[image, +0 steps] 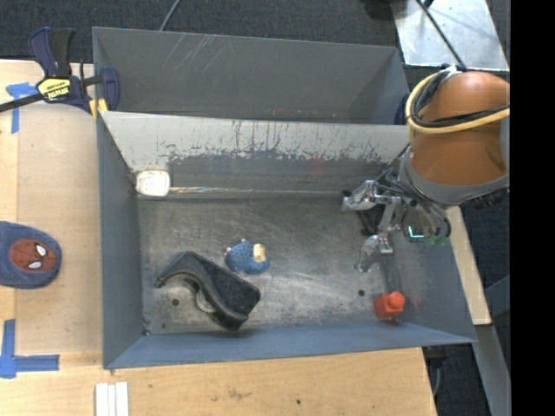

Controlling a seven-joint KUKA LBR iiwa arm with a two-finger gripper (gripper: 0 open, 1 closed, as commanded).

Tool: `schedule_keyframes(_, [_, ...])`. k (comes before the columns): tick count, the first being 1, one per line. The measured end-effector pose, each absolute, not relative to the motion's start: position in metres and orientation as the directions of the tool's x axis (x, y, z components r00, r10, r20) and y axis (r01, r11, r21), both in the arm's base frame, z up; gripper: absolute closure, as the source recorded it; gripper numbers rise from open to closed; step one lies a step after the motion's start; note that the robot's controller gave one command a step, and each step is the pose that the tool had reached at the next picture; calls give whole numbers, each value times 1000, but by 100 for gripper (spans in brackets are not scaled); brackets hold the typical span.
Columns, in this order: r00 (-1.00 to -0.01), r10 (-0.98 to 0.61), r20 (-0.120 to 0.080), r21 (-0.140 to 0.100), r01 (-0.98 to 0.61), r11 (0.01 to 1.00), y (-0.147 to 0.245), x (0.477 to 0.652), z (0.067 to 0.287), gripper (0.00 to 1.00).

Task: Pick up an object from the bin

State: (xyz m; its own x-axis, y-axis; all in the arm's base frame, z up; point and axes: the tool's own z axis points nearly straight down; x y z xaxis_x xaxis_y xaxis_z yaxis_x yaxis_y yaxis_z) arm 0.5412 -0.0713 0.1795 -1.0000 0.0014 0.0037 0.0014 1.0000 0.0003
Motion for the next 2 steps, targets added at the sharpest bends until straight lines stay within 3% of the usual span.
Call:
schedule_keyframes(1, [-983,-183,-7,-2,-183,983,-133,519,99,0])
schedule_keyframes(2, [-948,-318,-10,-5,-318,948,-145,628,117,0])
